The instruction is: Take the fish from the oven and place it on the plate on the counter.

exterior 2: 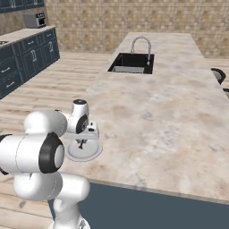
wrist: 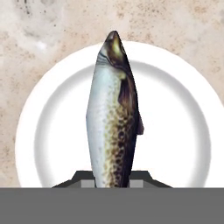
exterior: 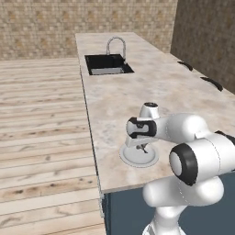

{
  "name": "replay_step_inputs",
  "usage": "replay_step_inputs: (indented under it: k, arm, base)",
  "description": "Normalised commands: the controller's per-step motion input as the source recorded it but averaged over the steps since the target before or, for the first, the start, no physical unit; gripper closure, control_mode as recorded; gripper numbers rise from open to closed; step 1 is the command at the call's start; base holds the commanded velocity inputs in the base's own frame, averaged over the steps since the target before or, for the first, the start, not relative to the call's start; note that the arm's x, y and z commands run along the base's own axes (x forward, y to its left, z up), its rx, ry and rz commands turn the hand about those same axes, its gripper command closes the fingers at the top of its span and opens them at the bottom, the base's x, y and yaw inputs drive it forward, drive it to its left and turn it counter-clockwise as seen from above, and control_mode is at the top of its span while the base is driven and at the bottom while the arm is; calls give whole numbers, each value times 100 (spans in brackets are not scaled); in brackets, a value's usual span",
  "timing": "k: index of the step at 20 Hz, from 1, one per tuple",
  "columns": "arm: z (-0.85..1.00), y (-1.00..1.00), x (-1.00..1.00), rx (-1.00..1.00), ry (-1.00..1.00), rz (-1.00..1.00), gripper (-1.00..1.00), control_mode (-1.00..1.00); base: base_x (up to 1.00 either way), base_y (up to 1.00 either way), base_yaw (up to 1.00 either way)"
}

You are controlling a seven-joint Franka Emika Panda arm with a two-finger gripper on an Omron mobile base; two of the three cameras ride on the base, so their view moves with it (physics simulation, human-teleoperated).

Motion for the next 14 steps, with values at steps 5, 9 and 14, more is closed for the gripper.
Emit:
replay_step_inputs:
  k: [5, 9, 14]
  arm:
    - [-9, 0, 0, -1, 0, 0, 100, -100]
    - [-1, 0, 0, -2, 0, 0, 100, -100]
    - [0, 0, 0, 0, 0, 0, 100, -100]
  base:
    - [0, 0, 0]
    - [0, 0, 0]
    - [0, 0, 0]
